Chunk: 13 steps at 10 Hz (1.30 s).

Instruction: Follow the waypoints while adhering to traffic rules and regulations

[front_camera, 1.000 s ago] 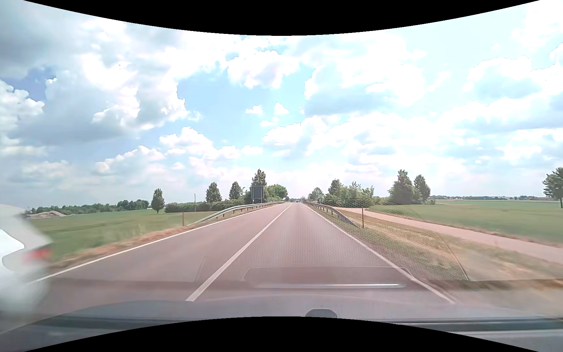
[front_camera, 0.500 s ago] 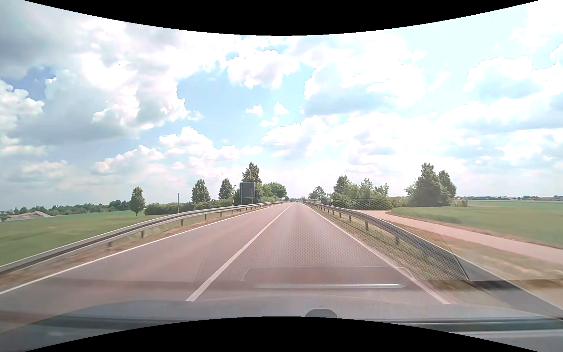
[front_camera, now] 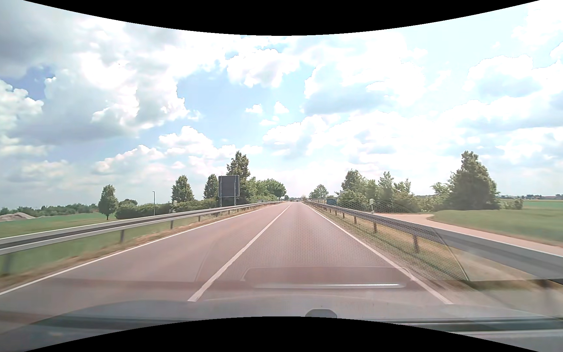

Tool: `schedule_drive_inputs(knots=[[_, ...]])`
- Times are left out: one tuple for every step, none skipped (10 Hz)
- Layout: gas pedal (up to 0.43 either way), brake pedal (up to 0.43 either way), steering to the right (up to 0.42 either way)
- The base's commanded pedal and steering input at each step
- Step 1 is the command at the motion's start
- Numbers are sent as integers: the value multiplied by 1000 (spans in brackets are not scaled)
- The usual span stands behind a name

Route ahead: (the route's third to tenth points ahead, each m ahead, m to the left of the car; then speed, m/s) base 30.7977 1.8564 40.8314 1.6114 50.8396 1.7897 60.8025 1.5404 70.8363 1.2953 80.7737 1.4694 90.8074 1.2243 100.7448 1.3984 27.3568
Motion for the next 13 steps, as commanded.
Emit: schedule_drive_inputs(knots=[[488,0,1],[461,0,1],[429,0,1],[409,0,1],[398,0,0],[390,0,0],[378,0,-1],[358,0,-1],[350,0,-1],[331,0,-2],[319,0,-2],[311,0,-2],[299,0,-2]])
